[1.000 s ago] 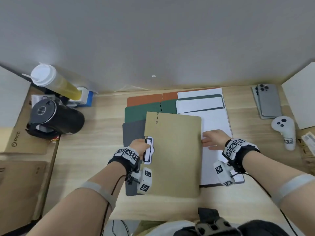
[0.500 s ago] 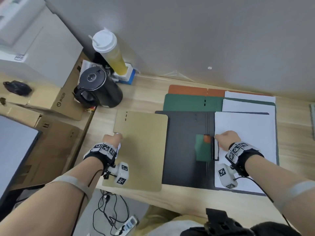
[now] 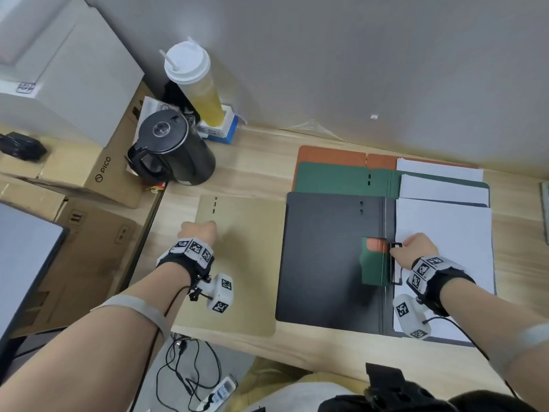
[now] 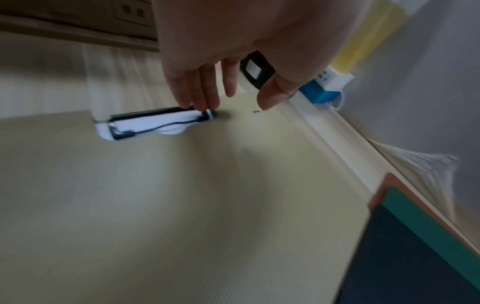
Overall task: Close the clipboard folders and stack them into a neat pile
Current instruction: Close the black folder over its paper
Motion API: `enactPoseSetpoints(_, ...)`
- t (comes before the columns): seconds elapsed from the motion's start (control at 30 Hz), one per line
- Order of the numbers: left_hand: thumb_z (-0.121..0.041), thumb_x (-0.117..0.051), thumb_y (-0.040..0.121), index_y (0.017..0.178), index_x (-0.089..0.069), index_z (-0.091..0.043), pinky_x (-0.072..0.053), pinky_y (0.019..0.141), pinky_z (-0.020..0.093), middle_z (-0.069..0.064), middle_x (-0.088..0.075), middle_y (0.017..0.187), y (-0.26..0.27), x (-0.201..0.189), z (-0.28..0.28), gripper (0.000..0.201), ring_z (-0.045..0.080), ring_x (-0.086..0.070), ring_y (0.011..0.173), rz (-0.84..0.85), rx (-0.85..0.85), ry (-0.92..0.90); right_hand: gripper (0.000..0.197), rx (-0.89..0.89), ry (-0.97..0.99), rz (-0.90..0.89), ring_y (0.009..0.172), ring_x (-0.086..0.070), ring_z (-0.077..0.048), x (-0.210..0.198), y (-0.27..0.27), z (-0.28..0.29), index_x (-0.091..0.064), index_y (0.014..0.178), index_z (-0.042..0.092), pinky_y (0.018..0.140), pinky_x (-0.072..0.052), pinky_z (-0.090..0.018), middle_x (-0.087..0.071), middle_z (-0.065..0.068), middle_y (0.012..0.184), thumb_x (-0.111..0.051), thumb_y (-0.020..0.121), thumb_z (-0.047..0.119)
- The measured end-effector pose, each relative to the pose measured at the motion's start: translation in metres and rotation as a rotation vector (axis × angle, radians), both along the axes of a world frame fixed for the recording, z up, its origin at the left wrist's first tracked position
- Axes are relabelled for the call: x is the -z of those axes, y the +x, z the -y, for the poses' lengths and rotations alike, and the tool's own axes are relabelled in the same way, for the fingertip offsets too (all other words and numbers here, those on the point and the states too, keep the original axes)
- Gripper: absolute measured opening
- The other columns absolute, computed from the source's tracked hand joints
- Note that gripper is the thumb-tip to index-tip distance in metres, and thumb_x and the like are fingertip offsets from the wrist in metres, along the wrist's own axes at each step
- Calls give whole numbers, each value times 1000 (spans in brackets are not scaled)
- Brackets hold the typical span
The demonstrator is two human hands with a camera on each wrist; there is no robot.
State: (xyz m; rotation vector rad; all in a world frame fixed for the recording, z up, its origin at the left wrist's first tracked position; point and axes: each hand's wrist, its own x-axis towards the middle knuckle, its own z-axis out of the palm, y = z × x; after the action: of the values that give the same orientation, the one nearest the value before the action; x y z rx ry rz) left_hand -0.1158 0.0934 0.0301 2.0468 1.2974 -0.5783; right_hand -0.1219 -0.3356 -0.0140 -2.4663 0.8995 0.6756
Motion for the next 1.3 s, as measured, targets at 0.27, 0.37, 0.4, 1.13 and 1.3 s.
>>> enactPoseSetpoints(0.27, -15, -49, 98, 98, -50, -7, -50, 63, 31, 14, -60, 80, 16, 12, 125, 9, 24, -58, 65, -52, 187, -572, 10, 62, 10, -50, 68, -65, -36, -9, -14, 45, -64, 74, -4, 74, -56, -40, -66, -25, 72, -63, 80, 4)
enactPoseSetpoints(0.37, -15, -51, 95, 81, -40, -16, -31, 50, 24, 5, -40, 67, 7, 21, 168, 18, 16, -39, 54, -158, 216, -616, 36, 89, 26, -39, 109, -62, -43, -4, -20, 56, -60, 115, -16, 95, -49, -45, -64, -31, 118, -59, 84, 3)
enactPoseSetpoints(0.4, -16, -54, 93, 80, -38, -16, -28, 49, 23, 4, -37, 65, 5, 25, 180, 20, 15, -36, 51, -152, 231, -584, 35, 95, 41, -23, 110, -62, -42, -5, -23, 59, -60, 115, -15, 94, -49, -44, -64, -31, 119, -59, 85, 4)
enactPoseSetpoints(1.13, -41, -43, 100, 103, -57, 0, -58, 70, 34, 17, -70, 82, 57, -74, 195, 44, 28, -70, 70, -285, 544, -897, 20, 255, 889, -140, 83, -73, -27, -28, -9, 21, -66, 100, -1, 74, -60, -32, -73, -21, 105, -61, 90, 15)
enactPoseSetpoints(1.3, -61, -73, 71, 128, -54, -10, -57, 91, 45, 19, -63, 126, 42, -36, 252, 78, 30, -68, 103, -267, 574, -693, 16, 339, 808, -47, 82, -72, -29, -23, -20, 72, -65, 95, 3, 73, -55, -33, -73, -12, 91, -58, 90, 16)
